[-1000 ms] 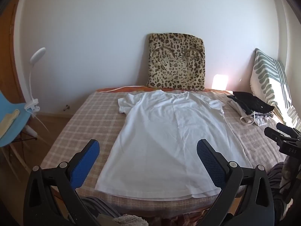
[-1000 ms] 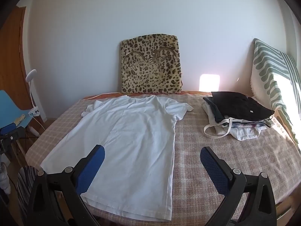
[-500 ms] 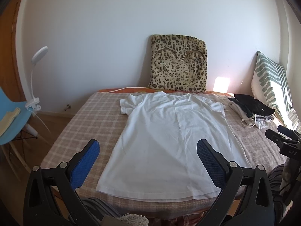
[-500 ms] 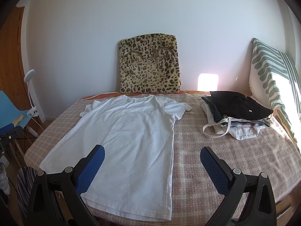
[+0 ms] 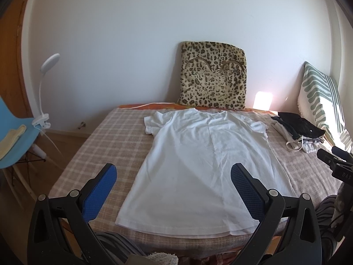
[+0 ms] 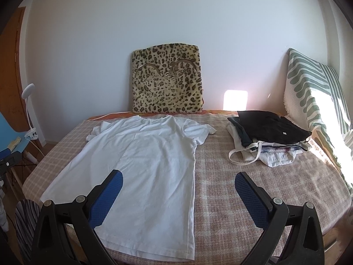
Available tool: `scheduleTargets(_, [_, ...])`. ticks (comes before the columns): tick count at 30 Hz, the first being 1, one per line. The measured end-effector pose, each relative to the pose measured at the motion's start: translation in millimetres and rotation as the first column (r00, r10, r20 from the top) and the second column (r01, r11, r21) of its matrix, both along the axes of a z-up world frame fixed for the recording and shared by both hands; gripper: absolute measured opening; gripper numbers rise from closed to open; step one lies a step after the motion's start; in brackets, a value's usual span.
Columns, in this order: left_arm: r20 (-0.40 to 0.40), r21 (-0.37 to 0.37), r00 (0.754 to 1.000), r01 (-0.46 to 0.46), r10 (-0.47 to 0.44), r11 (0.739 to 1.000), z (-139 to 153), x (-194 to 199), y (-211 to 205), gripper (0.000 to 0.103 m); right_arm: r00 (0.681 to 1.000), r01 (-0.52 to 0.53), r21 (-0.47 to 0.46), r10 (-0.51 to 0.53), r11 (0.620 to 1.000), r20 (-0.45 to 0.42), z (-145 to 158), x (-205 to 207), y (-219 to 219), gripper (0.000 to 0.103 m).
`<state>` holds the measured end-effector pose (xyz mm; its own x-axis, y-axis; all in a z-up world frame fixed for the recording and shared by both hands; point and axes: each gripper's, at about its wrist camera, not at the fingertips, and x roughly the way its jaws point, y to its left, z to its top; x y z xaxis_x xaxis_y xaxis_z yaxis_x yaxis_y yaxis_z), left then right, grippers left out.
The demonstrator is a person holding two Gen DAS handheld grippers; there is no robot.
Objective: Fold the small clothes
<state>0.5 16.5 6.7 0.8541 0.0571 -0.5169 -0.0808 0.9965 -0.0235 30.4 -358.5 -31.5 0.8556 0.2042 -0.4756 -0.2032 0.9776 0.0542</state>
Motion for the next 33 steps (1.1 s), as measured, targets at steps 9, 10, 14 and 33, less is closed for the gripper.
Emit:
scheduleTargets(9, [0.001,0.001,1.0,-0.001,0.001,1.0,-0.3,-0.2,0.4,0.103,1.0,0.019,-0.018,-0.019,1.0,0.011,1.7,-0.5,-0.4,0.103])
scheduleTargets(10, [0.001,0.003,1.0,-0.002,0.002,1.0,-0.2,-0.1,0.6,0.103,1.0,0.02,-0.02,-0.02,1.0,0.012,1.7,-0.9,-0.4,0.103])
scheduleTargets(14, [-0.001,0.005,1.0,-0.003,0.003,1.0,-0.4,0.7,1.1,0.103,1.0,0.023,-0.02,-0.023,1.0,0.015,3.0,-1.8,-0.6,0.103])
scheduleTargets(33, [0.003,0.008,1.0,-0.011,0.011,1.0,-0.8,0.0,4.2,0.103,0.999,0.03,-0.02,-0.03,0.999,0.019,6.7,-1.5,-0.9,0.103])
